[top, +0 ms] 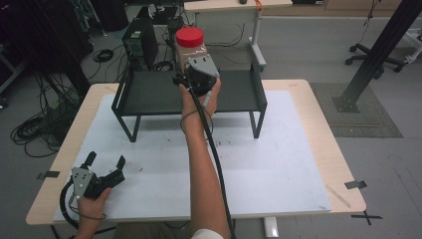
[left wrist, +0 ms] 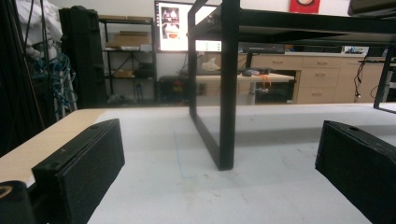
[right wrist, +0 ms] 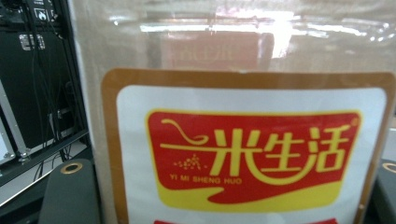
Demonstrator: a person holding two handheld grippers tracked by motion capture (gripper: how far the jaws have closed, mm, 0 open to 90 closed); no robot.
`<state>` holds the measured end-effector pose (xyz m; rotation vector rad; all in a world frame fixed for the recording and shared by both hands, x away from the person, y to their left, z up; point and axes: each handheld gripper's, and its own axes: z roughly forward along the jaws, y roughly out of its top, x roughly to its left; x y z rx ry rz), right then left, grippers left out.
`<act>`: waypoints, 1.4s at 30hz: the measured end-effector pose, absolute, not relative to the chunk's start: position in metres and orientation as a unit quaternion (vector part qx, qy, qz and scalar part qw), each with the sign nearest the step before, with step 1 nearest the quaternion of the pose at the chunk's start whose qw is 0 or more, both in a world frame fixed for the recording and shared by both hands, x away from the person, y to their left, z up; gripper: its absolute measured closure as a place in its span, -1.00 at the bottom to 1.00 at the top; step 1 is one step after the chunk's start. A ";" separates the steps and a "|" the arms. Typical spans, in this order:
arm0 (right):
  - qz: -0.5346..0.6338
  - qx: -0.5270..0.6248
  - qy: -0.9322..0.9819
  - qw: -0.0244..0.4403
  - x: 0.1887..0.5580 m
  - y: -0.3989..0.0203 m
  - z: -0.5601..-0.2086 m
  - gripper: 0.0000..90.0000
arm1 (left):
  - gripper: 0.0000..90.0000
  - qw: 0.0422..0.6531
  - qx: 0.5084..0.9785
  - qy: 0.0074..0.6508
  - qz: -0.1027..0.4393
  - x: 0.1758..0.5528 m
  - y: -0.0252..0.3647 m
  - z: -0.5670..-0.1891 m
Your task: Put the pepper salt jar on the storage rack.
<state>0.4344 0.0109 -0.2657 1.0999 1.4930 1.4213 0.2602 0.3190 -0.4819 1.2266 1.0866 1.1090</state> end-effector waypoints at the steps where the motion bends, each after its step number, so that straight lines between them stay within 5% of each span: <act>1: 0.559 0.434 0.588 0.393 0.438 0.012 -0.266 -0.45 | -0.96 0.549 0.518 0.459 0.468 0.260 0.319 -0.482; 42: 0.557 0.436 0.585 0.397 0.473 0.032 -0.284 -0.46 | -0.96 0.550 0.518 0.457 0.469 0.260 0.319 -0.482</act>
